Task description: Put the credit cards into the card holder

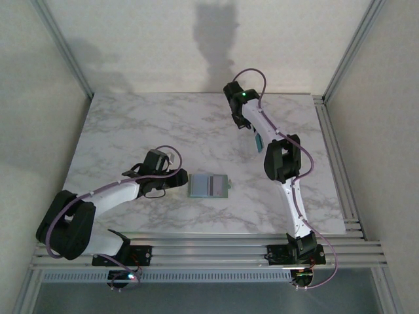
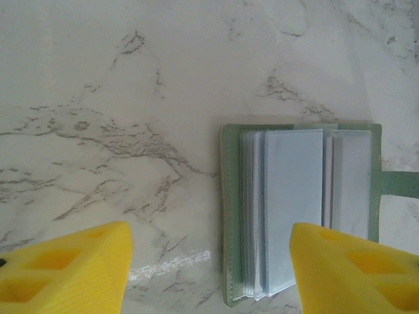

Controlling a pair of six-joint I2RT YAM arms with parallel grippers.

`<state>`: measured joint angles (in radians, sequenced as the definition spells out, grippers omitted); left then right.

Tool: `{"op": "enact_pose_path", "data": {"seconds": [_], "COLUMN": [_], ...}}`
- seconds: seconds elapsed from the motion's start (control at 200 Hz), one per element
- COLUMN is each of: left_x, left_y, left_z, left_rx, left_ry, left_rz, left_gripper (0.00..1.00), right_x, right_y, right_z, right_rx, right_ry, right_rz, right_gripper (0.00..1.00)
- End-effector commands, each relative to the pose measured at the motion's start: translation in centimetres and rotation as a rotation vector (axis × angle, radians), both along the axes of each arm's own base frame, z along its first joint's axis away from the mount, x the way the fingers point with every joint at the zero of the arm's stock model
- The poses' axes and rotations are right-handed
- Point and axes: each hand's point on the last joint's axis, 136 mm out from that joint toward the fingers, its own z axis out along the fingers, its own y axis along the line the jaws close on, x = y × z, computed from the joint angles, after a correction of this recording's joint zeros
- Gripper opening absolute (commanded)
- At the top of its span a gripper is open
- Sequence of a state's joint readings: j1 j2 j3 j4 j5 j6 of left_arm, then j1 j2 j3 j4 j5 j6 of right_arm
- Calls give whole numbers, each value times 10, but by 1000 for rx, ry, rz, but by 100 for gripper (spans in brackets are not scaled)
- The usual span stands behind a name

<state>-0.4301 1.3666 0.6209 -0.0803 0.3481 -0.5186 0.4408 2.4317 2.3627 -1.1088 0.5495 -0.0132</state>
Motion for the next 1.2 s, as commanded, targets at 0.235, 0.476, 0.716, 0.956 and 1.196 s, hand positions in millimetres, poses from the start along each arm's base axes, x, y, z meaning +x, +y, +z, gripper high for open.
{"op": "enact_pose_path", "data": {"seconds": [0.235, 0.476, 0.716, 0.956, 1.196], "left_x": [5, 4, 2, 1, 2], "left_y": [-3, -3, -1, -7, -16], "left_z": [4, 4, 7, 21, 40], "left_rx": [-16, -20, -21, -68, -128], "left_ry": [-12, -11, -17, -35, -61], "left_rz": [-13, -10, -3, -10, -35], "left_gripper": [64, 63, 63, 63, 64], "right_x": [-10, -9, -7, -10, -22], "right_y": [-9, -10, -11, -5, 0], "right_z": [-28, -24, -5, 29, 64], "right_rx": [-33, -28, -7, 95, 193], "right_ry": [103, 93, 40, -39, -92], "right_rz": [-25, -36, -58, -93, -100], "right_gripper": [15, 8, 0, 0, 0]}}
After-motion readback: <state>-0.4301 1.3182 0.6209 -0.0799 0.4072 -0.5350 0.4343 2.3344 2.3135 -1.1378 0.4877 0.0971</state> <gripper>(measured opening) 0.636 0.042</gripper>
